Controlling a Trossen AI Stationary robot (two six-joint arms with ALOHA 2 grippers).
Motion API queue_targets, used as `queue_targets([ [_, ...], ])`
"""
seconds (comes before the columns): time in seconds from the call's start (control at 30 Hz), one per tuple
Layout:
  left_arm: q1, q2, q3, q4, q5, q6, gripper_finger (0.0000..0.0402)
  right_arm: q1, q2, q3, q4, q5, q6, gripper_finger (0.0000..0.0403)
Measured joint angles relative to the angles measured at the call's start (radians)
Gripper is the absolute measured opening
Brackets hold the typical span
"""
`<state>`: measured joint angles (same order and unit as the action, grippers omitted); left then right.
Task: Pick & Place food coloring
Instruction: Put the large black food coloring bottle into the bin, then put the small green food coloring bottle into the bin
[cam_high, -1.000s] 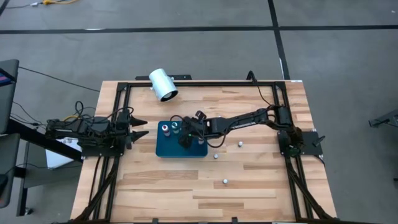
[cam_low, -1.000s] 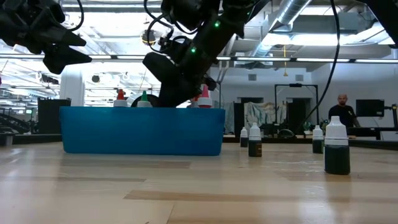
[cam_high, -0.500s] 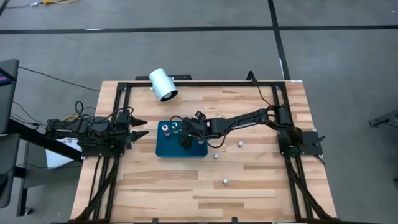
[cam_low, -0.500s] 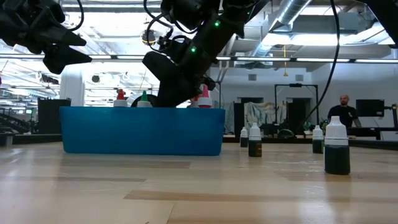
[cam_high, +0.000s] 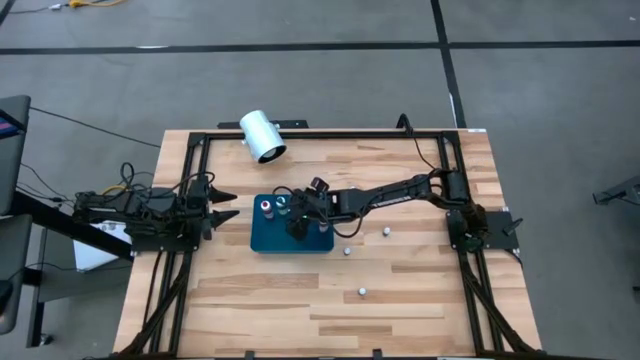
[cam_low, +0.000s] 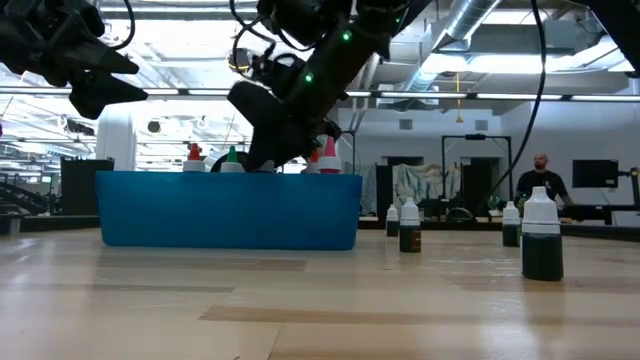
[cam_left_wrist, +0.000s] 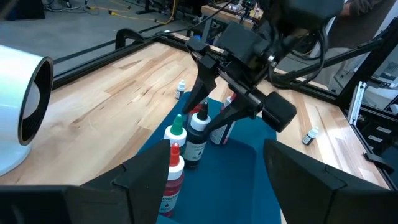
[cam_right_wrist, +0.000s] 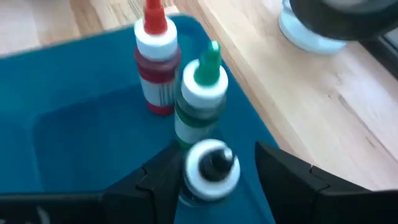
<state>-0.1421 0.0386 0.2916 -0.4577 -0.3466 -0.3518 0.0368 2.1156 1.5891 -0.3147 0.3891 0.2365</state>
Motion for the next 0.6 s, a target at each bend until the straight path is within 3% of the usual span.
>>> queue_targets([
  [0.13, 0.000, 0.000, 0.000, 0.000, 0.000, 0.000, 0.0250, 0.000, 0.000, 0.047, -0.006, 0.001, -0.034, 0.0183],
  [0.37, 0.000, 0.000, 0.000, 0.000, 0.000, 0.000, 0.0250, 0.000, 0.000, 0.210, -0.206, 0.014, -0.155, 0.0167],
  [0.6, 0.000, 0.000, 0.000, 0.000, 0.000, 0.000, 0.0250, -0.002, 0.000, 0.378, -0.476, 0.165, -0.195, 0.0143],
])
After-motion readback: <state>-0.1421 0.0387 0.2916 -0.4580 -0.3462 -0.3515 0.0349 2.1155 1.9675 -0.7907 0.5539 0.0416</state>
